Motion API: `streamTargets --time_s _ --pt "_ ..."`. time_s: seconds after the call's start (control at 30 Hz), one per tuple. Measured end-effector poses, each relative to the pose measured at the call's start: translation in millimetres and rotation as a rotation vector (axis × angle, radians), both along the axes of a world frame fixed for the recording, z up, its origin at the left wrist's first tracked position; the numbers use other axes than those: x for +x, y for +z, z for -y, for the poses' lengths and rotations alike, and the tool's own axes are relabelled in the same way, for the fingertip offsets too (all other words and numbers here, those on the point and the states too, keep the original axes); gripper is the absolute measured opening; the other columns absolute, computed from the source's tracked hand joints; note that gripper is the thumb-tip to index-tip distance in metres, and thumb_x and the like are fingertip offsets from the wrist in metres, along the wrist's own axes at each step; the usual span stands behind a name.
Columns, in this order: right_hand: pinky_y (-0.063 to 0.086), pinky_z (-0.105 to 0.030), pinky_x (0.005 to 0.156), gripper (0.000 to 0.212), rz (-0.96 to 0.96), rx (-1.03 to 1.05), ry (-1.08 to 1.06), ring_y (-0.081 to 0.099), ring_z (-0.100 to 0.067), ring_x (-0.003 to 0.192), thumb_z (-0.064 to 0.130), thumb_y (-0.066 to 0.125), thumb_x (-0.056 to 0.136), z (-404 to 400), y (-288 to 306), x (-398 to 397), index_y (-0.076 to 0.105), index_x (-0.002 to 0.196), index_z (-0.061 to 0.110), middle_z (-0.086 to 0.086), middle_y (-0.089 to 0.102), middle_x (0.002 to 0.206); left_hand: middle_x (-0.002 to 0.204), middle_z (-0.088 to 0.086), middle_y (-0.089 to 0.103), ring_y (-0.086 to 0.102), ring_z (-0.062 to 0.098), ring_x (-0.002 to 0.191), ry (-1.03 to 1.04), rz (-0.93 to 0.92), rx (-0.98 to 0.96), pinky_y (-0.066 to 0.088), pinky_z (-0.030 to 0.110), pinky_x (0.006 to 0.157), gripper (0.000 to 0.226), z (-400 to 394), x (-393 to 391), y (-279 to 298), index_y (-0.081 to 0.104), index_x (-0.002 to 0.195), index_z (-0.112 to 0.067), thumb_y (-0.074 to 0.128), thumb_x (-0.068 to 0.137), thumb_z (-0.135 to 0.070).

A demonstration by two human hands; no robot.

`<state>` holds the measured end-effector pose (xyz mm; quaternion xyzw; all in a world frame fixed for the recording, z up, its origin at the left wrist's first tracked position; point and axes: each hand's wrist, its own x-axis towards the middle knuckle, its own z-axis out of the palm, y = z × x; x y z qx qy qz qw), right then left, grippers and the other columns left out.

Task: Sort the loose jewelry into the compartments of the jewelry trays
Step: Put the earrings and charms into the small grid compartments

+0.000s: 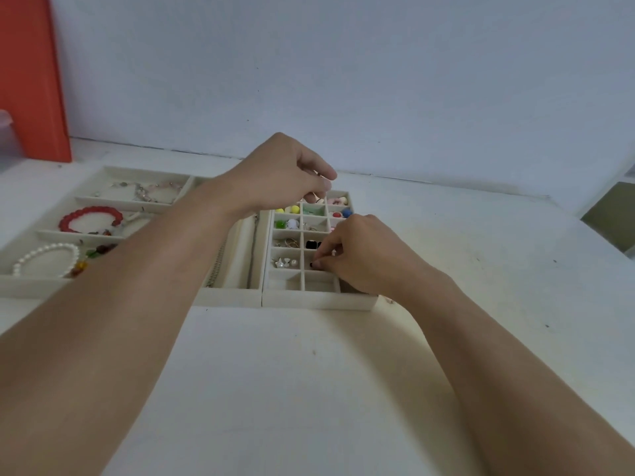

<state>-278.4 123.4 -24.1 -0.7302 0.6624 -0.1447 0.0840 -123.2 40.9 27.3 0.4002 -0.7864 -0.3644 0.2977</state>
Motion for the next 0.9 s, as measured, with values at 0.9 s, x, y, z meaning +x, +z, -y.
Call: streamTargets --time_s 0.9 --pt "0.035 -0.023 0.053 0.006 0.059 -0.004 -0.033 0.05 -0.007 0.061 0.036 0.077 0.084 -5.0 4.1 -4.0 0.081 0.083 0.032 0.01 0.058 0.064 0.078 -0.01 0.077 0.071 0.002 0.069 -0.025 0.02 0.021 0.058 0.025 0.08 0.014 3.0 -3.6 -4.0 0.078 0.103 -0.02 0.069 0.093 -0.016"
